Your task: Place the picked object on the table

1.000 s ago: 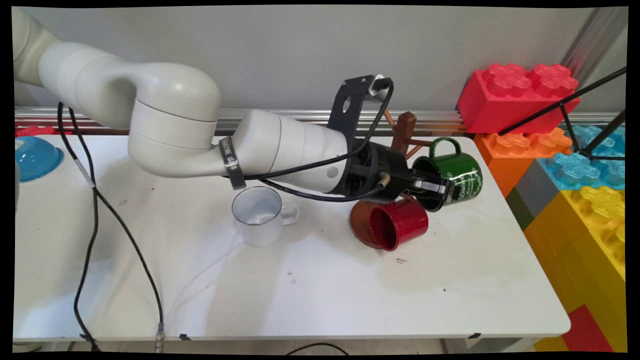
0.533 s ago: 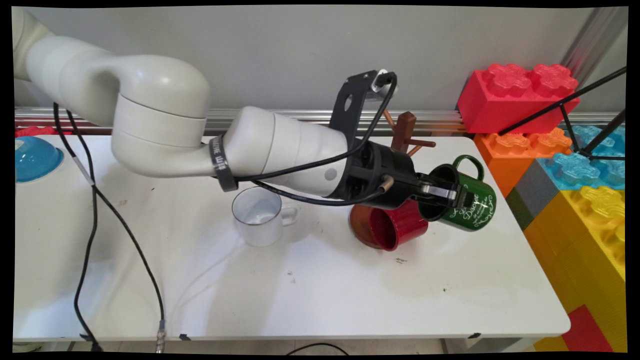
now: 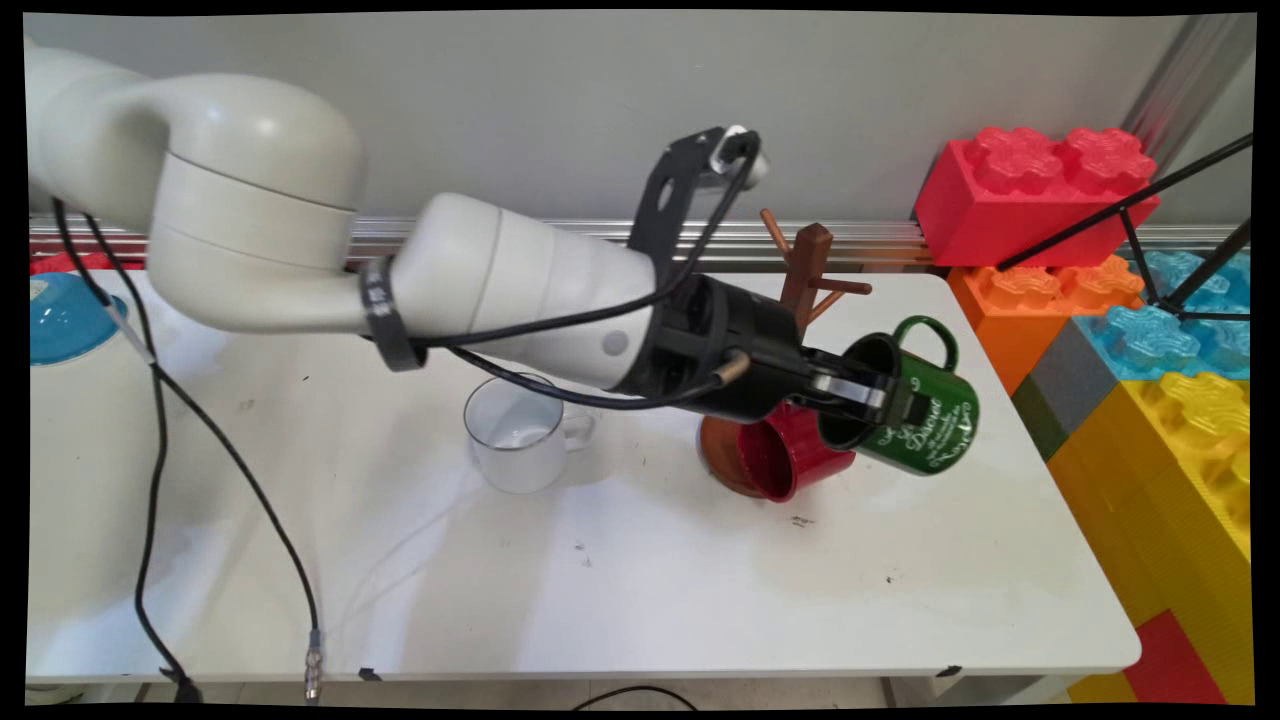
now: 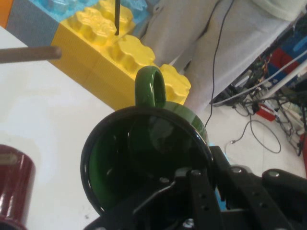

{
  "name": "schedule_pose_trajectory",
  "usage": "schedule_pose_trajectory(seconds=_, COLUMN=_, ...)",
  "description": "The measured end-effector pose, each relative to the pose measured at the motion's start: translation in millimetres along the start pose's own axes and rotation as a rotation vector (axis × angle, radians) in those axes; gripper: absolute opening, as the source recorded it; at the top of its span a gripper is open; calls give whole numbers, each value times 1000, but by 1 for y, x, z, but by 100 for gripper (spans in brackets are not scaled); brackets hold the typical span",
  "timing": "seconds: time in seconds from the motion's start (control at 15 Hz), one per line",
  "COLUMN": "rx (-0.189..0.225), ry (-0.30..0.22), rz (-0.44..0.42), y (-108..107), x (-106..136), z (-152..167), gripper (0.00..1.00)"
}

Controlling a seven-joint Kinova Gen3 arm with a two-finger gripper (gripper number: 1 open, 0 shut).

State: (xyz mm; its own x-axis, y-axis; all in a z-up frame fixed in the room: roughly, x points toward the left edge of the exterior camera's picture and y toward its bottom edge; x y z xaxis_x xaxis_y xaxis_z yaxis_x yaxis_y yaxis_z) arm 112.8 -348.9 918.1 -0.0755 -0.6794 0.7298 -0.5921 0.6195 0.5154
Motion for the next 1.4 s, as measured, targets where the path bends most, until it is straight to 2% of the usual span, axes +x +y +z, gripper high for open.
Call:
schedule_pose_trajectory(seconds=0.2, rx=-2, ry=-25, rz=27, y=-5, x=1, z=-14, gripper=0)
schedule_pose_trajectory(seconds=0.4, rx=-42, ry=-51, rz=67, y=-5, x=1, z=-34, gripper=0)
schedule_pose_trajectory(seconds=0.47, rx=-14, ry=-61, rz=96, y=-9, x=0, z=-40, gripper=0)
schedule_pose_trajectory(seconds=0.6, rx=101, ry=-99, rz=139, y=-24, x=-2, z=-52, gripper=0)
schedule_pose_trajectory(seconds=0.73, rx=168, ry=-128, rz=164, y=-36, x=-1, z=-63, gripper=0)
schedule_pose_trajectory(seconds=0.8, rx=186, ry=-146, rz=177, y=-40, x=1, z=-69, gripper=0)
schedule_pose_trajectory(seconds=1.4, rx=163, ry=-242, rz=247, y=-55, x=14, z=-96, gripper=0)
